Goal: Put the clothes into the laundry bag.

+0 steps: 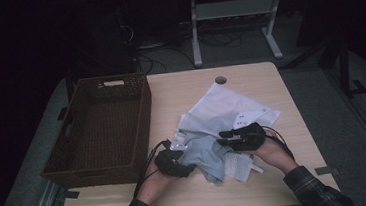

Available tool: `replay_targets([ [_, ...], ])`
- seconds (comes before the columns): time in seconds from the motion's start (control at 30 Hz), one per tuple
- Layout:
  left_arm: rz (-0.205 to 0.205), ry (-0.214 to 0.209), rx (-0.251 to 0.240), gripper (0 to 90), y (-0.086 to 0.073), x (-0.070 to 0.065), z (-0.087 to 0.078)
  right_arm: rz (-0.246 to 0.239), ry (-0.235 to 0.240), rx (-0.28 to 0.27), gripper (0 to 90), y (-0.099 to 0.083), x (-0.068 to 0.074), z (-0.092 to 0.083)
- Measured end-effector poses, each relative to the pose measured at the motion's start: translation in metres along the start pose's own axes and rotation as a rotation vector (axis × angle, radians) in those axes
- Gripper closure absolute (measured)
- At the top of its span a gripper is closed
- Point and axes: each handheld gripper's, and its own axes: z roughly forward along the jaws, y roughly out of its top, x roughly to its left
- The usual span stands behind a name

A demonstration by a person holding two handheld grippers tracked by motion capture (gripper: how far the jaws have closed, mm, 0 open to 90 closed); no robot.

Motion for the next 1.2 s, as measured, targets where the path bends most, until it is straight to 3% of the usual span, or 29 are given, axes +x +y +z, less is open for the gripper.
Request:
replay_targets([
  [0.17,0.007,0.005,0.002,42.2,0.000,0.001,0.000,0.011,-0.011,0.021,72.4,0.006,-0.004,0.013],
  [0.37,0.008,0.013,0.005,45.6,0.001,0.001,0.000,0.018,-0.045,0.052,89.4,0.006,-0.007,0.021],
  [0.53,0.005,0.015,0.005,46.5,0.001,0.001,0.000,0.032,-0.034,0.007,89.0,0.010,-0.009,0.015],
  [0.63,0.002,0.014,0.004,46.5,0.001,0.001,0.000,0.047,-0.035,-0.020,72.3,0.013,-0.011,0.015],
  [0.73,0.001,0.013,0.004,46.6,0.001,0.001,0.000,0.046,-0.031,-0.010,68.3,0.014,-0.012,0.020],
  [0.8,0.000,0.014,0.004,47.0,0.001,0.001,0.000,0.044,-0.030,0.025,71.7,0.012,-0.011,0.026],
  [0.87,-0.002,0.018,0.004,48.3,0.001,0.001,0.000,0.046,-0.038,0.048,83.1,0.011,-0.011,0.030],
  [1.1,-0.015,0.020,0.009,57.3,0.002,0.004,-0.001,0.074,-0.036,-0.034,85.7,0.021,-0.016,0.014],
  [1.2,-0.022,0.011,0.003,68.0,0.004,0.004,-0.002,0.074,-0.029,-0.062,86.1,0.025,-0.016,0.008],
])
